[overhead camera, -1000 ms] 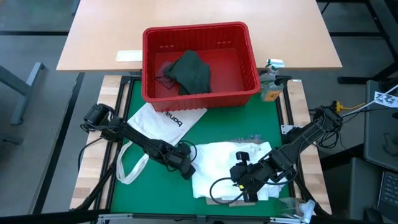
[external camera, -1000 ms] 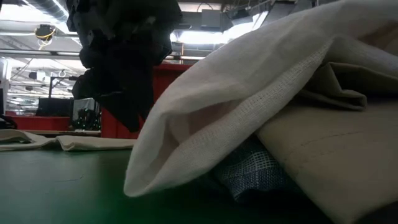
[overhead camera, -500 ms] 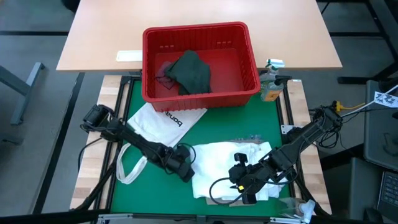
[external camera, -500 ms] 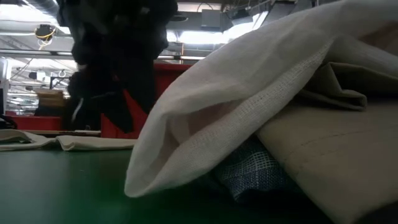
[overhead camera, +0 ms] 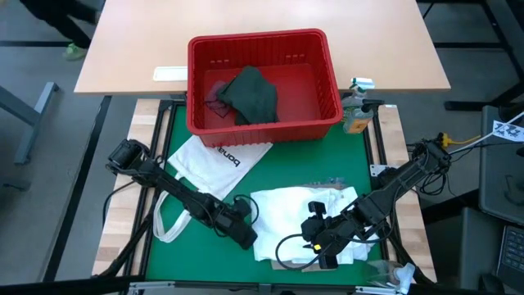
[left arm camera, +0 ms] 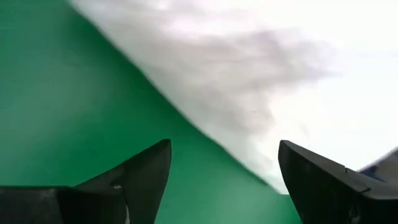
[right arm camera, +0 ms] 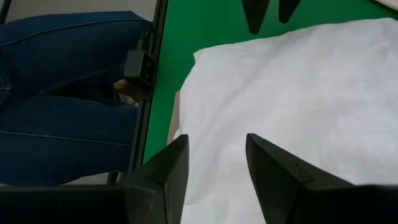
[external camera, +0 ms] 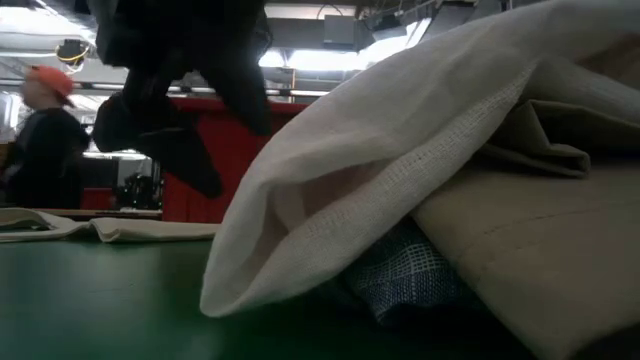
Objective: Fold Laundry from Bin
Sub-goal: Fold the white polo shirt
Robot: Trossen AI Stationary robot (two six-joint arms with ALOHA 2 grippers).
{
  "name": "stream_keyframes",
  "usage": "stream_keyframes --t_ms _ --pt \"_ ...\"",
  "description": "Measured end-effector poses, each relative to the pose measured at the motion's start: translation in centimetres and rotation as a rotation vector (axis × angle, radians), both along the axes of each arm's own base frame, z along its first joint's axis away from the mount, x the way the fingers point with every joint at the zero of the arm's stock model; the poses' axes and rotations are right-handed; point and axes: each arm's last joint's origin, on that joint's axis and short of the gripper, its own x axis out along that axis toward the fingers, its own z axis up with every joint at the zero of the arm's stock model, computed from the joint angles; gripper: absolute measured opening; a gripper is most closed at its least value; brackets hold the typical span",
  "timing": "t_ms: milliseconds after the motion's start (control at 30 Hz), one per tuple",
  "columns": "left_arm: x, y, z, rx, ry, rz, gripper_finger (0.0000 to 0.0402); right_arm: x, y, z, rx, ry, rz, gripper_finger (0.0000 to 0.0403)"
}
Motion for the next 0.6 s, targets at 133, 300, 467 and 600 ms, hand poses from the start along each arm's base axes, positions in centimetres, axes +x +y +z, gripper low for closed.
stream_keyframes --t_ms 133,300,467,600 --pt "0.3 -0.1 -0.1 -0.018 -0.036 0.055 0.0289 0.0 0.0 0.0 0.000 0.000 0.000 0.0160" --pt "0.7 -0.1 -1.1 0.018 -0.051 0.128 0.0289 0.0 0.0 0.0 0.000 0.000 0.000 0.0160" --pt "1.5 0.1 -3.4 0.025 -0.019 0.155 0.0289 0.0 0.0 0.0 0.000 0.001 0.000 0.0160" --pt "2.2 0.2 -4.4 0.013 -0.035 0.132 0.0289 0.0 0.0 0.0 0.000 0.000 0.000 0.0160"
